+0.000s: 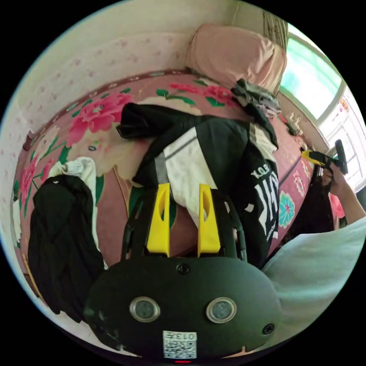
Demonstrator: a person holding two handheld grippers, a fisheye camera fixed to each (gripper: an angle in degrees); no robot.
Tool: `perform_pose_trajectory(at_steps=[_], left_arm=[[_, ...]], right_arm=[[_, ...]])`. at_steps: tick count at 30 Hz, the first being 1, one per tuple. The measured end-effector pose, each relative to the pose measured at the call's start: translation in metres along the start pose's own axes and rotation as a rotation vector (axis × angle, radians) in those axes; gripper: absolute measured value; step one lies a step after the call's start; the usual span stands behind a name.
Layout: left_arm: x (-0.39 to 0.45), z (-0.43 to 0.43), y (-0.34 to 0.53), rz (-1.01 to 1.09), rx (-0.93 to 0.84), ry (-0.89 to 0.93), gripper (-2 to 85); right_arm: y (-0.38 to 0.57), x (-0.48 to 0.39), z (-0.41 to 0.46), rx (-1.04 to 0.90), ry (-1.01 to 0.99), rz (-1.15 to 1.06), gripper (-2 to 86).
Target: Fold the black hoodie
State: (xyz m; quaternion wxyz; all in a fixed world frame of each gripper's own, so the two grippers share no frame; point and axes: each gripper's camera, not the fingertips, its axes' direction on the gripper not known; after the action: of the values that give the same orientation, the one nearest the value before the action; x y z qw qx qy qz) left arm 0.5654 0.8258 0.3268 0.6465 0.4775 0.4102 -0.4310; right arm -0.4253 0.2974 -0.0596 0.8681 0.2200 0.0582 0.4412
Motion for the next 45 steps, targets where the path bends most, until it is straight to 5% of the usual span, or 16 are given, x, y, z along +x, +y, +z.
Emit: perform_pose_trajectory(at_steps=[6, 10, 17, 19, 23, 25, 32, 39, 42, 45], left_arm=[[0.042, 0.11, -0.026, 0.095, -0.339, -0.081, 20.7], [0.039, 0.115, -0.039, 0.089, -0.329, -0.09, 20.3], [0.01, 0.106, -0.045, 0.062, -0.309, -0.077, 4.4], [-0.016, 0.092, -0.045, -0.057, -0.269, 0.043, 3.8], [-0.106, 0.019, -0.019, -0.398, 0.138, 0.461, 3.1], [-0.131, -0.019, -0.012, -0.399, 0.301, 0.569, 3.0], [-0.125, -0.206, 0.003, 0.002, 0.701, 0.547, 3.1], [-0.088, -0.342, 0.046, 0.346, 1.046, 0.481, 3.3], [-0.094, -0.355, 0.04, 0.298, 1.082, 0.383, 3.6], [-0.105, -0.304, -0.004, 0.203, 0.898, 0.364, 4.3]], right_arm=[[0.079, 0.017, 0.065, -0.322, -0.079, 0.058, 11.9], [0.091, 0.008, 0.081, -0.418, -0.035, -0.013, 12.6], [0.078, -0.001, 0.092, -0.573, 0.1, -0.051, 2.3], [0.073, -0.003, 0.079, -0.528, -0.016, -0.044, 1.2], [0.064, -0.005, 0.035, -0.391, -0.128, 0.031, 0.2], [0.057, -0.004, 0.003, -0.29, -0.162, 0.05, 0.1], [-0.007, -0.01, -0.244, 0.367, 0.007, 0.032, 0.0], [0.006, -0.13, -0.449, 0.913, 0.248, -0.281, 0.2], [0.009, -0.165, -0.476, 1.037, 0.337, -0.323, 0.6], [-0.043, -0.172, -0.446, 0.877, 0.437, -0.319, 1.5]])
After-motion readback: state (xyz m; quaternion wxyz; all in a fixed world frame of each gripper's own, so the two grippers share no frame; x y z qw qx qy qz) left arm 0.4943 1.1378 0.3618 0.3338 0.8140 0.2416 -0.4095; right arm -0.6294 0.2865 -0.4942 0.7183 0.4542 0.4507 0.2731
